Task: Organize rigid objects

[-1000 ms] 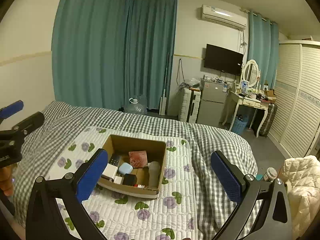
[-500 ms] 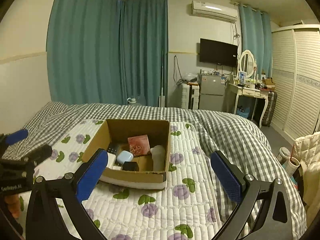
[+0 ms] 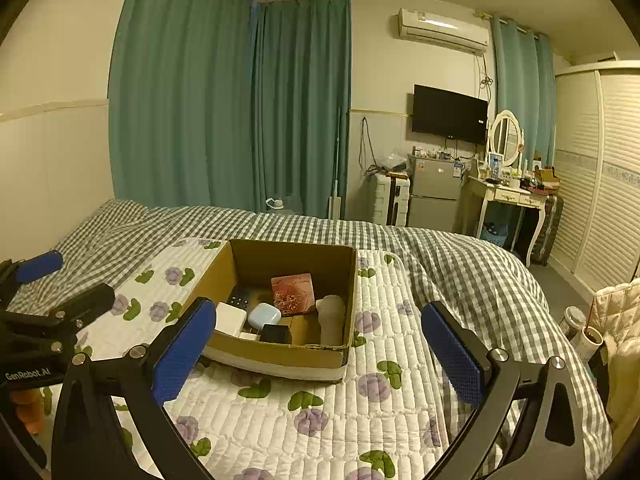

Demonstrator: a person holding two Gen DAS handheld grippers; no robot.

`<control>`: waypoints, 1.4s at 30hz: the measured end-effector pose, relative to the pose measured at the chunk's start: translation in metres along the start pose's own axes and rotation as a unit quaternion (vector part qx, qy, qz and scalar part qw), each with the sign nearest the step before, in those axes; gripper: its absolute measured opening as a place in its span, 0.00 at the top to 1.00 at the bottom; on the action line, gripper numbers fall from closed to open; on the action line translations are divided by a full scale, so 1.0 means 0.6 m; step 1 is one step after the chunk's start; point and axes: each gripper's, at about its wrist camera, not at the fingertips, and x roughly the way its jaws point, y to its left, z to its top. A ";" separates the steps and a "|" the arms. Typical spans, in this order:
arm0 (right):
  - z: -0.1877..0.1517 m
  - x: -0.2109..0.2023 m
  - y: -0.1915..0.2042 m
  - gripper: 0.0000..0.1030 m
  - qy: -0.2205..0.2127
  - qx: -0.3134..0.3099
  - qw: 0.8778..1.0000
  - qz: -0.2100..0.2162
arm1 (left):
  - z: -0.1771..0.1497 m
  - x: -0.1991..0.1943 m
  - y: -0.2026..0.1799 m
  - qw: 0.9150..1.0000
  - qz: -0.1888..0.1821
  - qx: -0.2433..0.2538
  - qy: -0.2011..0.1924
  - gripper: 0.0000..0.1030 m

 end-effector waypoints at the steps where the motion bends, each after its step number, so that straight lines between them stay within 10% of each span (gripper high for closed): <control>1: 0.000 0.001 -0.002 0.00 0.002 0.002 1.000 0.001 | 0.000 0.001 0.000 1.000 0.000 0.002 0.001 0.00; 42: -0.014 0.015 -0.006 0.00 0.025 -0.001 1.000 -0.003 | -0.012 0.019 -0.002 0.999 -0.025 -0.009 0.036 0.00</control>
